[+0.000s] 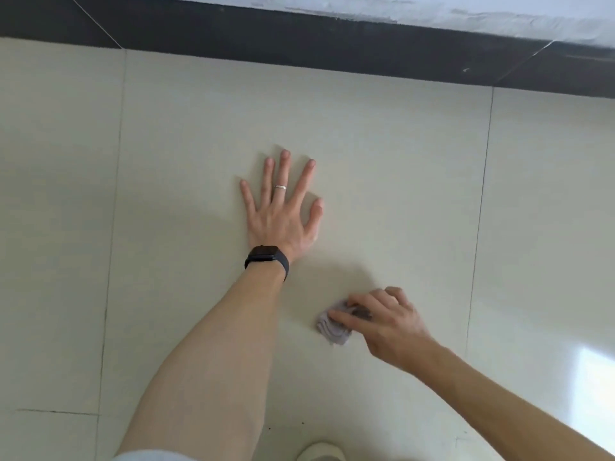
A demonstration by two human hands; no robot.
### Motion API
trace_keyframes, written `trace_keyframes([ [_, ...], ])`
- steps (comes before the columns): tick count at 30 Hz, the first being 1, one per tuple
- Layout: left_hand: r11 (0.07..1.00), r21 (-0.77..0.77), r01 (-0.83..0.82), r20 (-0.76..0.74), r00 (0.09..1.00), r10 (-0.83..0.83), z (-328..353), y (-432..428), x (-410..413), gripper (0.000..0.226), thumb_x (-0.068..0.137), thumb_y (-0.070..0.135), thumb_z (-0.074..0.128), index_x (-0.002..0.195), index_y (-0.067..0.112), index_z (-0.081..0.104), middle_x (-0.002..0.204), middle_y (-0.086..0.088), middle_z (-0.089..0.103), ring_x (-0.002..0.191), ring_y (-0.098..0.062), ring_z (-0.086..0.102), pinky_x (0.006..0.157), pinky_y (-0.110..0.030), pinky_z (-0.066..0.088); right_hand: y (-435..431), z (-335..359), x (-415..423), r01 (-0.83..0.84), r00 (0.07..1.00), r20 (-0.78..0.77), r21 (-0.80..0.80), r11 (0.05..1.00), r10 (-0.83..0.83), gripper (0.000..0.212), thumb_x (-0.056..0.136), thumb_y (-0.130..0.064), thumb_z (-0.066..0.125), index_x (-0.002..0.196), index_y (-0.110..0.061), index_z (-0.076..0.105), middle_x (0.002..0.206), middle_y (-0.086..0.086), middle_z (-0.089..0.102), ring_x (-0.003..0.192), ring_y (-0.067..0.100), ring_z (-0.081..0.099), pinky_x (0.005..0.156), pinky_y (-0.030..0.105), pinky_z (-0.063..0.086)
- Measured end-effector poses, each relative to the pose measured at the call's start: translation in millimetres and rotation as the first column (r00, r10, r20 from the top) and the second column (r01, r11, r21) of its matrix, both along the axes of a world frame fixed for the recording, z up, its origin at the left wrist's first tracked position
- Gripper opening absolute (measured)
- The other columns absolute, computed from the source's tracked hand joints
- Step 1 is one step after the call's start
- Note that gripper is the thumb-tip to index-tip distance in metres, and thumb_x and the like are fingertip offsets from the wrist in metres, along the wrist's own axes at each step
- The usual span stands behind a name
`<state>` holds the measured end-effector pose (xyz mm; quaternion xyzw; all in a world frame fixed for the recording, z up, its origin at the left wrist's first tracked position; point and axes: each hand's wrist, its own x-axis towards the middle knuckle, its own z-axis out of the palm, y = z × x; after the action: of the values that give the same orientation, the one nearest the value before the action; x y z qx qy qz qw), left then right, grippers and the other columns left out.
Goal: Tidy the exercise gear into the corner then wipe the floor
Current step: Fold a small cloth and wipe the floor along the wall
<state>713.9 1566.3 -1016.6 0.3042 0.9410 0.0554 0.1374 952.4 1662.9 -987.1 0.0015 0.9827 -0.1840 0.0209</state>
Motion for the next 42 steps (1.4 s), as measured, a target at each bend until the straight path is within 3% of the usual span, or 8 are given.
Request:
trace_keyframes([
  [5,1.000,-0.013,-0.013,-0.009,1.000,0.013,-5.1,1.4,-1.6,0.063,0.098,0.058,0.024,0.156,0.046,0.004,0.168,0.006,-0.007,0.154,-0.021,-0.006,0.120,-0.062,0.000,99.5,-8.0,-111.5,0.632,0.774,-0.073,0.014,0.775,-0.629,0.047,0.085,-0.008,0.055,0.122,-0.034,0.068,0.111,0.009,0.058,0.094,0.033,0.056,0.078,0.035,0.034],
  [8,1.000,0.002,-0.016,-0.022,1.000,0.016,-5.6,2.8,-0.5,0.063,0.097,0.059,0.025,0.156,0.046,0.006,0.168,0.005,-0.004,0.154,-0.021,-0.004,0.120,-0.062,0.001,65.5,-11.6,-80.9,0.572,0.816,-0.096,0.004,0.820,-0.569,0.045,0.087,-0.012,0.055,0.126,-0.031,0.066,0.111,0.010,0.057,0.092,0.032,0.054,0.076,0.037,0.038],
  [16,1.000,-0.002,-0.013,-0.038,0.999,0.013,-6.2,1.2,1.7,0.062,0.098,0.061,0.024,0.155,0.047,0.006,0.168,0.005,-0.003,0.154,-0.021,-0.002,0.120,-0.062,0.001,-61.9,-5.2,68.6,-0.068,0.998,0.009,-0.093,0.993,0.069,0.054,0.076,-0.008,0.053,0.122,-0.033,0.066,0.108,0.001,0.056,0.083,0.020,0.058,0.080,0.036,0.043],
  [22,0.995,0.102,0.002,-0.052,0.999,0.004,2.4,-8.6,12.3,0.059,0.101,0.050,0.030,0.157,0.039,0.016,0.168,-0.004,0.003,0.154,-0.028,0.007,0.119,-0.064,0.009,-14.9,-9.8,7.5,0.503,0.862,-0.021,-0.095,0.859,-0.507,0.048,0.083,-0.004,0.065,0.126,-0.025,0.067,0.105,0.010,0.057,0.088,0.029,0.058,0.079,0.038,0.040],
  [31,0.995,-0.012,0.102,0.087,0.991,-0.101,1.4,-144.5,179.3,0.063,0.097,0.051,0.033,0.157,0.041,0.016,0.168,0.005,0.002,0.154,-0.020,-0.001,0.121,-0.059,0.006,-94.2,8.4,116.9,0.100,0.989,0.113,-0.033,0.994,-0.096,0.059,0.075,-0.003,0.054,0.125,-0.033,0.061,0.103,0.001,0.057,0.081,0.021,0.059,0.080,0.040,0.042],
  [36,0.990,-0.084,0.113,0.091,0.990,-0.105,0.0,-140.6,176.0,0.066,0.097,0.053,0.034,0.157,0.045,0.007,0.167,0.009,-0.007,0.154,-0.016,-0.008,0.122,-0.055,-0.001,-31.3,1.3,55.9,0.696,0.715,0.071,0.028,0.717,-0.696,0.053,0.082,0.000,0.062,0.128,-0.026,0.062,0.105,0.010,0.052,0.088,0.030,0.056,0.080,0.042,0.041],
  [38,0.990,-0.084,0.116,0.107,0.988,-0.107,2.6,-140.9,175.0,0.065,0.098,0.053,0.032,0.157,0.045,0.006,0.167,0.008,-0.007,0.154,-0.017,-0.006,0.122,-0.055,-0.001,-60.1,2.6,67.3,0.602,0.797,0.058,-0.014,0.798,-0.601,0.053,0.080,0.001,0.060,0.127,-0.025,0.061,0.103,0.011,0.053,0.084,0.031,0.055,0.075,0.041,0.044],
  [42,0.988,-0.090,0.126,0.171,0.979,-0.110,13.6,-136.9,172.2,0.063,0.100,0.053,0.029,0.157,0.044,0.003,0.167,0.008,-0.011,0.154,-0.017,-0.010,0.122,-0.056,-0.004,-121.4,12.5,125.1,-0.040,0.992,0.118,-0.082,0.996,0.049,0.045,0.078,-0.007,0.046,0.114,-0.029,0.063,0.097,0.003,0.057,0.076,0.023,0.056,0.071,0.036,0.044],
])
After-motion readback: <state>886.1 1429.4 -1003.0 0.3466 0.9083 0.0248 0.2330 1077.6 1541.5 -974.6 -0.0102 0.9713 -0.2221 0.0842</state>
